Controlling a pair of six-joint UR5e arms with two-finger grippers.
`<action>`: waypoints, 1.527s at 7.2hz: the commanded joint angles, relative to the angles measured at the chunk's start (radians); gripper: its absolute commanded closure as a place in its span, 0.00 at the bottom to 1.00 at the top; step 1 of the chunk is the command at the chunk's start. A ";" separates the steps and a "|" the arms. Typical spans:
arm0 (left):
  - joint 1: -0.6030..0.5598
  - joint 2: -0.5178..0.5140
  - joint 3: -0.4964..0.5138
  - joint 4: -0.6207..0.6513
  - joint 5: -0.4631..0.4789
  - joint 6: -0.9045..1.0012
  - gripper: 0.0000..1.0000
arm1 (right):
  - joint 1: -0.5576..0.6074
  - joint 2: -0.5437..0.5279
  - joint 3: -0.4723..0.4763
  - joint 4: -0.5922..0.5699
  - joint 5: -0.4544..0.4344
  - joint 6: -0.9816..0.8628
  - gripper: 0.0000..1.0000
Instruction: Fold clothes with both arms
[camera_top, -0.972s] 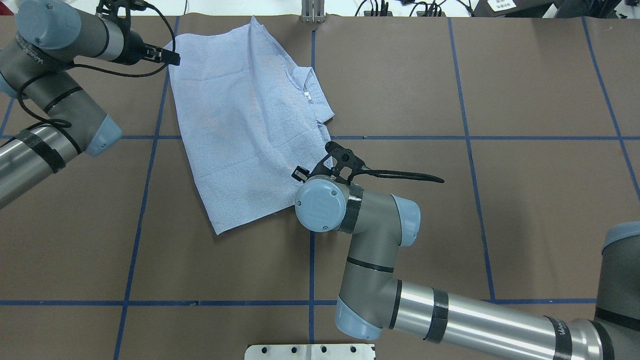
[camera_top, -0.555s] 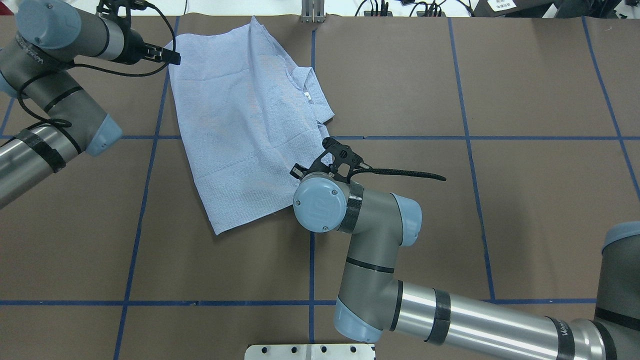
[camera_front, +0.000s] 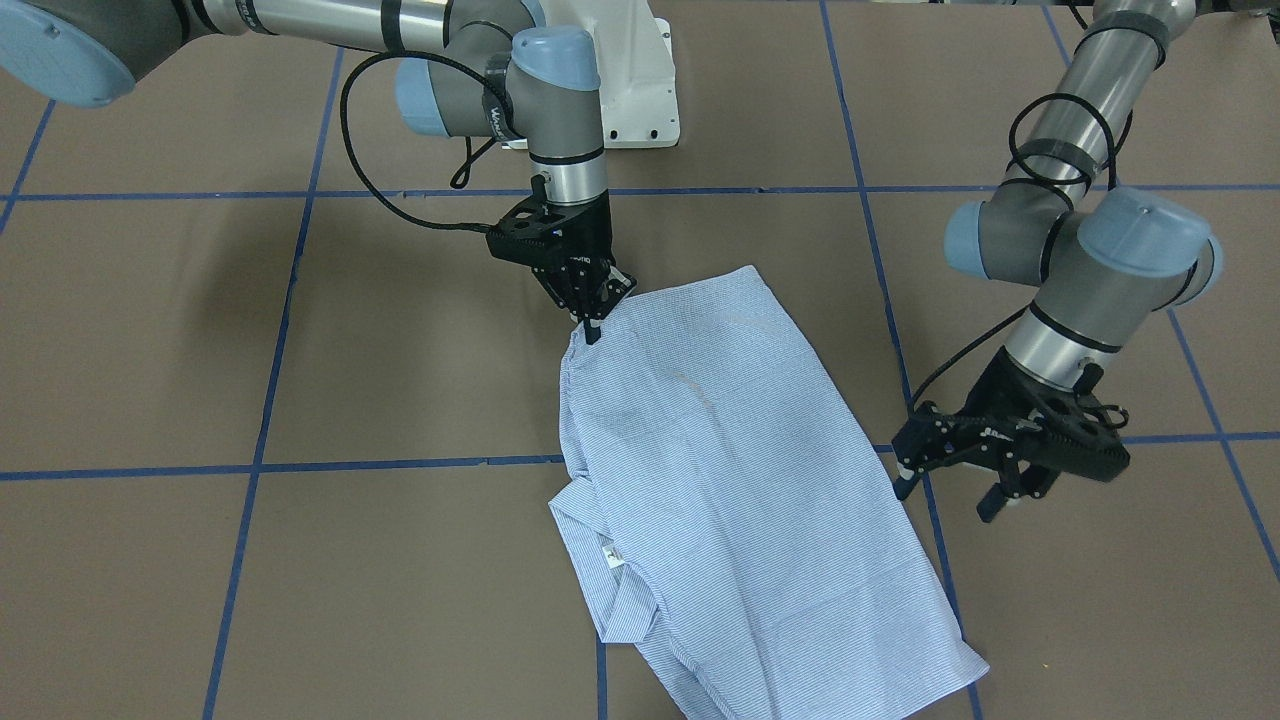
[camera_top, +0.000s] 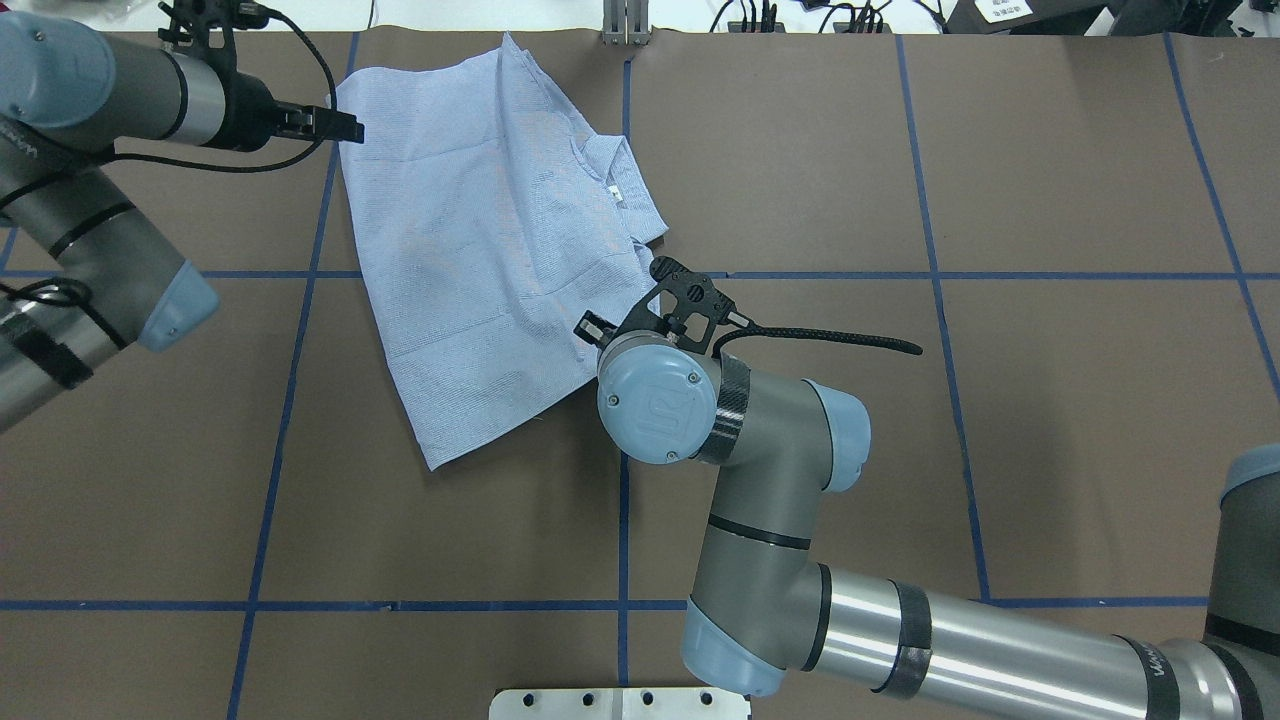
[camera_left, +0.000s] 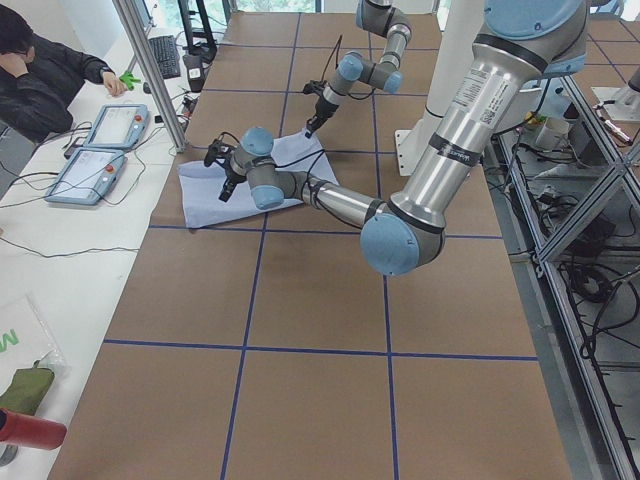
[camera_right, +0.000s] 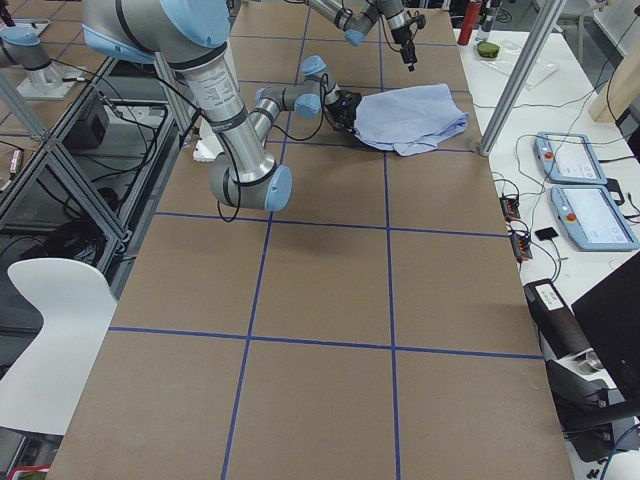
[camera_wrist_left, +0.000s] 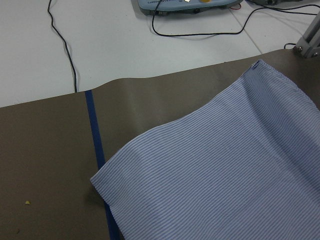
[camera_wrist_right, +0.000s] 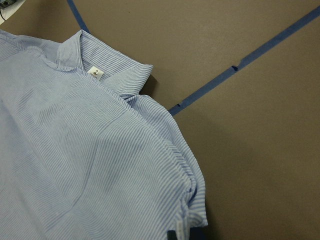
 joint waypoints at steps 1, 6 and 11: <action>0.129 0.182 -0.283 -0.002 -0.002 -0.215 0.00 | 0.001 -0.001 0.007 0.000 -0.010 0.000 1.00; 0.468 0.251 -0.327 0.001 0.300 -0.552 0.12 | 0.001 -0.002 0.015 0.000 -0.012 0.000 1.00; 0.540 0.257 -0.327 0.004 0.351 -0.689 0.29 | 0.001 -0.004 0.015 0.000 -0.018 0.000 1.00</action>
